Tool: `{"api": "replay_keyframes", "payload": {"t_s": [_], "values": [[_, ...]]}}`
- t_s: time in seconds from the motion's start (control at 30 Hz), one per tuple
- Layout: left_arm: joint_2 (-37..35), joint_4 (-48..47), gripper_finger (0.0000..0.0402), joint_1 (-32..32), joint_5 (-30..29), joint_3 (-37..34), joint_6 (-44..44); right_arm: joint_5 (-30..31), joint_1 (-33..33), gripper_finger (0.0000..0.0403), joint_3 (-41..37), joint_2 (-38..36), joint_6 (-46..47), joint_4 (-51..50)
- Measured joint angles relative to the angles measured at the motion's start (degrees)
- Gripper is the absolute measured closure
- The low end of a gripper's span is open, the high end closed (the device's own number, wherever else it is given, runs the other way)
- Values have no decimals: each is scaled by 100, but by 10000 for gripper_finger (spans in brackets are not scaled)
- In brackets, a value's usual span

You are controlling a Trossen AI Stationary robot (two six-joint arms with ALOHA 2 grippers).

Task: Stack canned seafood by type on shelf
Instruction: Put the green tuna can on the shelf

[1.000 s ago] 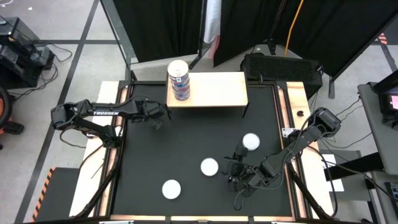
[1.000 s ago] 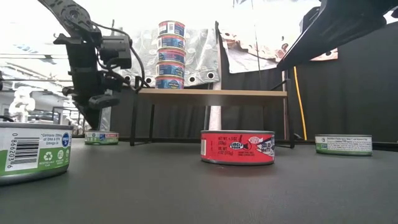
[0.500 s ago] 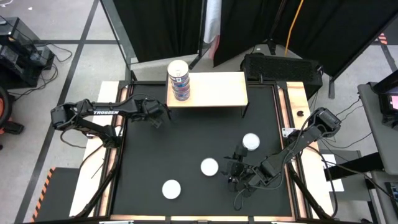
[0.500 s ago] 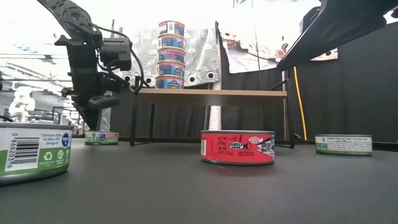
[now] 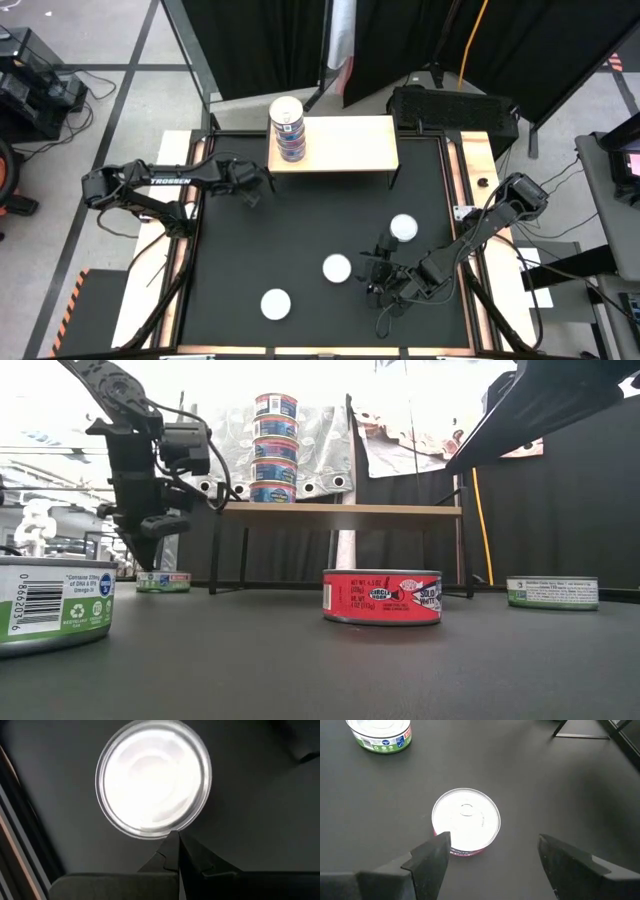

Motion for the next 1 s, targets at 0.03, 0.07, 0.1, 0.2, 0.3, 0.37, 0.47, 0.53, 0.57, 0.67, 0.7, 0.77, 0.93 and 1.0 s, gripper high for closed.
{"api": "replay_keyframes", "payload": {"t_s": [0.03,0.07,0.1,0.2,0.3,0.37,0.47,0.53,0.57,0.67,0.7,0.77,0.93,1.0], "values": [[0,2,401,-2,-6,-42,-24,0,0,110,0,0,0,0],[-6,31,401,-2,-14,-88,-32,0,0,110,0,0,0,0],[-10,63,401,-2,-29,-132,-36,0,0,110,0,0,0,-1],[-4,-9,401,-4,62,-212,-44,0,0,110,0,0,0,0],[-92,-34,401,-107,332,-195,-150,0,0,110,0,0,0,-2],[-169,-6,401,-189,358,-139,-189,0,0,110,0,0,0,-1],[-300,-29,401,-256,161,-23,-192,1,0,110,0,0,0,-1],[-344,9,401,-234,13,37,-185,2,0,110,0,0,0,-4],[-348,-26,401,-193,-35,37,-177,2,0,110,0,0,0,0],[-304,-59,401,-34,-40,37,-141,2,0,110,0,0,1,-2],[-273,-65,401,6,-36,35,-139,2,0,110,0,0,1,0],[-231,-38,401,65,-17,-3,-84,2,0,110,0,0,2,-4],[-64,20,401,172,-16,-7,-23,0,2,110,0,0,2,0],[-10,39,401,177,-52,-7,-14,0,7,110,0,0,3,-2]]}}
